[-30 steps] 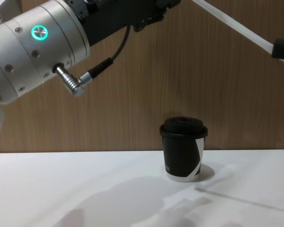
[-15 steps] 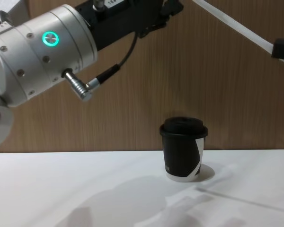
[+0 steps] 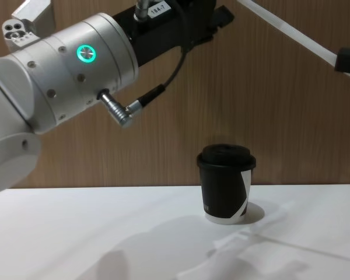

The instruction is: Pick up the straw with one hand, pass it to the other hand, and insert it into the cup.

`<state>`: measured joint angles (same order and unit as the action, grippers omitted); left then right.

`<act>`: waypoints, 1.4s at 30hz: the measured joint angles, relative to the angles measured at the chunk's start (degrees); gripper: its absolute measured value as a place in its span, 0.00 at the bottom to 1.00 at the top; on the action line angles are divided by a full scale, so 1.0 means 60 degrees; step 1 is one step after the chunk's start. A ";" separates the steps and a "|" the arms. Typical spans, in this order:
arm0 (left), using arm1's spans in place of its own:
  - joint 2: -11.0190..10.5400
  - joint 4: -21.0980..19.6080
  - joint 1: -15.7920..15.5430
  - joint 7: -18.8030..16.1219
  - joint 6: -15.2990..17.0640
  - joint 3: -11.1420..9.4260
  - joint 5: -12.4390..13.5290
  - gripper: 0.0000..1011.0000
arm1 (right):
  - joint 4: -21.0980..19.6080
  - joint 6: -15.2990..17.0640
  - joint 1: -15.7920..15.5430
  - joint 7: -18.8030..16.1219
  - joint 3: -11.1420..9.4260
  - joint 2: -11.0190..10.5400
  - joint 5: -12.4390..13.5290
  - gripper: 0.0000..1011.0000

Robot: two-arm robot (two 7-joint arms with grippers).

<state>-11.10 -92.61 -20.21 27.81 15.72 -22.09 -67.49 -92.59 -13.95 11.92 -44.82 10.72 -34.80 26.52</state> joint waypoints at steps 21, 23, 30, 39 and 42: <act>0.0236 0.0390 -0.0296 -0.0294 -0.0394 -0.0264 0.0178 0.88 | 0.0000 0.0000 0.0000 0.0000 0.0000 0.0000 0.0000 0.00; 0.0247 0.0407 -0.0312 -0.0304 -0.0411 -0.0277 0.0185 0.81 | 0.0001 0.0000 0.0000 0.0001 0.0000 0.0000 0.0000 0.00; 0.0268 0.0444 -0.0339 -0.0327 -0.0451 -0.0301 0.0201 0.60 | 0.0000 0.0000 0.0000 0.0000 0.0000 0.0000 0.0000 0.00; 0.0281 0.0471 -0.0358 -0.0342 -0.0476 -0.0318 0.0212 0.32 | 0.0001 0.0000 0.0000 0.0000 0.0000 0.0000 0.0000 0.00; 0.0284 0.0475 -0.0361 -0.0346 -0.0480 -0.0320 0.0215 0.22 | 0.0001 0.0000 0.0000 0.0000 0.0000 0.0000 0.0000 0.00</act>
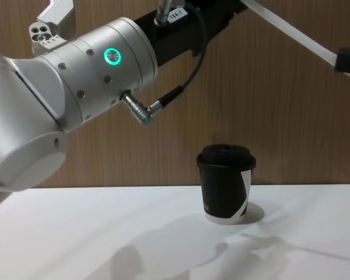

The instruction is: Pick up the straw with one hand, pass it to the other hand, and insert it into the cup.

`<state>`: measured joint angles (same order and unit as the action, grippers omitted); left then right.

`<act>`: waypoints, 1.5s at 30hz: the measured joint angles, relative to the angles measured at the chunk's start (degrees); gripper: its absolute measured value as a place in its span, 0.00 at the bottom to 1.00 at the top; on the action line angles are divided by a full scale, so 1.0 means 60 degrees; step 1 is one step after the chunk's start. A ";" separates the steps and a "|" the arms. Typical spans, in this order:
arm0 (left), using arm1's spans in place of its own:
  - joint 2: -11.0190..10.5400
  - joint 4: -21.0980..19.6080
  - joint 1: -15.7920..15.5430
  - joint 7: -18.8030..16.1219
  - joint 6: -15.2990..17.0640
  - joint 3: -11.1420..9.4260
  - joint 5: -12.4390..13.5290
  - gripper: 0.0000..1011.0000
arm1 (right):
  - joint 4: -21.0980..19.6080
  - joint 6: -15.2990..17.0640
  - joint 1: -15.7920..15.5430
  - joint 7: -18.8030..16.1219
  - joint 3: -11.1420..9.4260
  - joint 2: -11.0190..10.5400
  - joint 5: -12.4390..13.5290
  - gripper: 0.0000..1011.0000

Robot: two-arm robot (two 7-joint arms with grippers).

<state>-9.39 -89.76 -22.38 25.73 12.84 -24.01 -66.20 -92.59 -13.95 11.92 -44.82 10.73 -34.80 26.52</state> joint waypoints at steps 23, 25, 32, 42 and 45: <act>0.0010 0.0016 -0.0014 -0.0009 -0.0016 -0.0014 0.0008 0.01 | 0.0000 0.0000 0.0000 0.0001 0.0000 0.0000 0.0000 0.00; 0.0010 0.0016 -0.0014 -0.0010 -0.0016 -0.0014 0.0007 0.01 | -0.0001 0.0000 0.0000 0.0001 0.0000 0.0000 0.0000 0.00; 0.0011 0.0016 -0.0013 -0.0008 -0.0017 -0.0012 0.0005 0.01 | 0.0000 0.0000 0.0000 0.0001 0.0000 0.0000 0.0000 0.10; 0.0010 0.0015 -0.0013 -0.0008 -0.0016 -0.0012 0.0006 0.01 | 0.0000 0.0000 -0.0001 0.0001 0.0000 0.0000 0.0000 0.40; 0.0009 0.0015 -0.0013 -0.0008 -0.0016 -0.0012 0.0006 0.01 | 0.0000 0.0000 -0.0001 0.0001 0.0000 0.0001 0.0000 0.50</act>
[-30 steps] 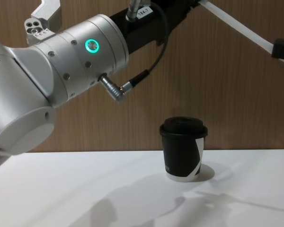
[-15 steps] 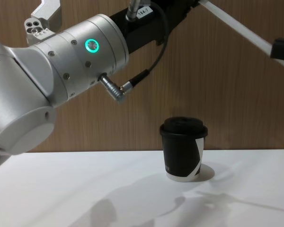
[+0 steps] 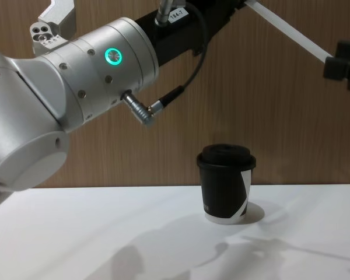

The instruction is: Pick up the straw with one hand, pass it to the other hand, and insert it into the cup.

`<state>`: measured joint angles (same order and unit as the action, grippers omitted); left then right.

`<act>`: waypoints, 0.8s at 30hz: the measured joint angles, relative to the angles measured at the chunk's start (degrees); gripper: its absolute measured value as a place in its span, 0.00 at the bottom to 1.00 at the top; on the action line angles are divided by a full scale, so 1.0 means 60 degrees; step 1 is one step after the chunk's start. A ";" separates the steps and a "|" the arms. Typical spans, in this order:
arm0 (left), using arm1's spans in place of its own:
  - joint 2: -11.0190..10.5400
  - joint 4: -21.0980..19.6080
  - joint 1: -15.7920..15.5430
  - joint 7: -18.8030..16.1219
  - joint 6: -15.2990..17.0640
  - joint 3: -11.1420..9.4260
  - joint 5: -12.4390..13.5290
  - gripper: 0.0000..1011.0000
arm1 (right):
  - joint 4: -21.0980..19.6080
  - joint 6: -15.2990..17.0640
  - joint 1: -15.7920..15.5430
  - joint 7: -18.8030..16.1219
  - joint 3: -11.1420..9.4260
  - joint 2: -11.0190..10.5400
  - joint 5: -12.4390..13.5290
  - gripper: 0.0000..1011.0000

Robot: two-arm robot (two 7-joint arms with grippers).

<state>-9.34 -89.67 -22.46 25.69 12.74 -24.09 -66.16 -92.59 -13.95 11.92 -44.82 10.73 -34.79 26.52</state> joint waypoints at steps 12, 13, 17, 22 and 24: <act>-0.0150 -0.0038 -0.0118 -0.0090 -0.0088 -0.0136 0.0294 0.01 | 0.0000 0.0000 0.0000 -0.0001 0.0000 -0.0001 0.0000 0.87; -0.0172 -0.0047 -0.0137 -0.0105 -0.0106 -0.0152 0.0340 0.01 | -0.0001 0.0000 0.0000 0.0000 0.0000 -0.0001 -0.0001 0.88; -0.0341 -0.0113 -0.0292 -0.0186 -0.0255 -0.0272 0.0698 0.01 | 0.0000 0.0000 0.0000 0.0000 0.0000 0.0000 0.0000 0.99; -0.0540 -0.0199 -0.0476 -0.0285 -0.0417 -0.0403 0.1158 0.01 | 0.0000 0.0000 0.0000 0.0000 0.0000 -0.0001 0.0000 0.99; -0.0654 -0.0247 -0.0584 -0.0331 -0.0484 -0.0473 0.1390 0.01 | 0.0000 0.0000 0.0001 0.0000 0.0000 0.0000 0.0000 0.99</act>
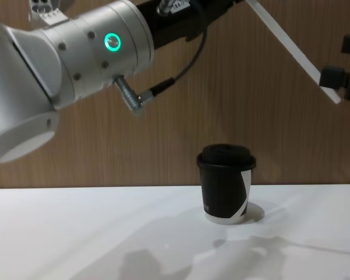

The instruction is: Pick up the straw with one hand, pass it to the other hand, and insert it into the cup.

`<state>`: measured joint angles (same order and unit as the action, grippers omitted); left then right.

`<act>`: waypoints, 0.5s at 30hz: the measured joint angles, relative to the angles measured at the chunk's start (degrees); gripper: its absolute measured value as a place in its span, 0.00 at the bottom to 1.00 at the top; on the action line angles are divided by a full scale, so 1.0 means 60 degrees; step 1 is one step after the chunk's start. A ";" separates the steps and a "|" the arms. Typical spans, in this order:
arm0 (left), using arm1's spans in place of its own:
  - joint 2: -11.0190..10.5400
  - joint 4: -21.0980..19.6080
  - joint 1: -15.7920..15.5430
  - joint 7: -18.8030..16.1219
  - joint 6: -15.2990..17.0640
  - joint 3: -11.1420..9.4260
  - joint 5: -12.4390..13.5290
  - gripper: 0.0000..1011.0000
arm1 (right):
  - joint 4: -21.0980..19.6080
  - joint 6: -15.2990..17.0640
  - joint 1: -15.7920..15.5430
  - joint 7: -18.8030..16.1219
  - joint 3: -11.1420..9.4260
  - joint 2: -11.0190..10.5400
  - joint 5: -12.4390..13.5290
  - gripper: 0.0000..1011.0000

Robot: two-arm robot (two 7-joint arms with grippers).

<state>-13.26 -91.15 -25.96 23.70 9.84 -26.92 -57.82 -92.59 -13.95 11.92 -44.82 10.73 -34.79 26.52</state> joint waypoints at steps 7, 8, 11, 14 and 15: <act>-0.0306 -0.0161 -0.0313 -0.0154 -0.0147 -0.0225 0.0659 0.01 | 0.0000 0.0000 -0.0001 0.0000 0.0000 0.0000 0.0000 0.99; -0.0380 -0.0199 -0.0391 -0.0197 -0.0170 -0.0276 0.0848 0.01 | 0.0000 0.0000 -0.0001 0.0000 0.0000 0.0000 0.0000 0.99; -0.0530 -0.0283 -0.0569 -0.0290 -0.0184 -0.0389 0.1187 0.01 | 0.0000 0.0000 -0.0001 0.0000 0.0000 0.0000 0.0000 0.99; -0.0647 -0.0342 -0.0704 -0.0361 -0.0184 -0.0477 0.1465 0.01 | 0.0000 0.0000 -0.0001 0.0000 0.0000 -0.0001 0.0000 0.99; -0.0751 -0.0396 -0.0828 -0.0426 -0.0170 -0.0552 0.1716 0.01 | 0.0000 0.0000 -0.0001 0.0000 0.0000 0.0000 0.0000 0.99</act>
<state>-17.76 -93.53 -30.93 21.14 8.82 -30.24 -47.53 -92.59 -13.95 11.92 -44.82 10.73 -34.80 26.52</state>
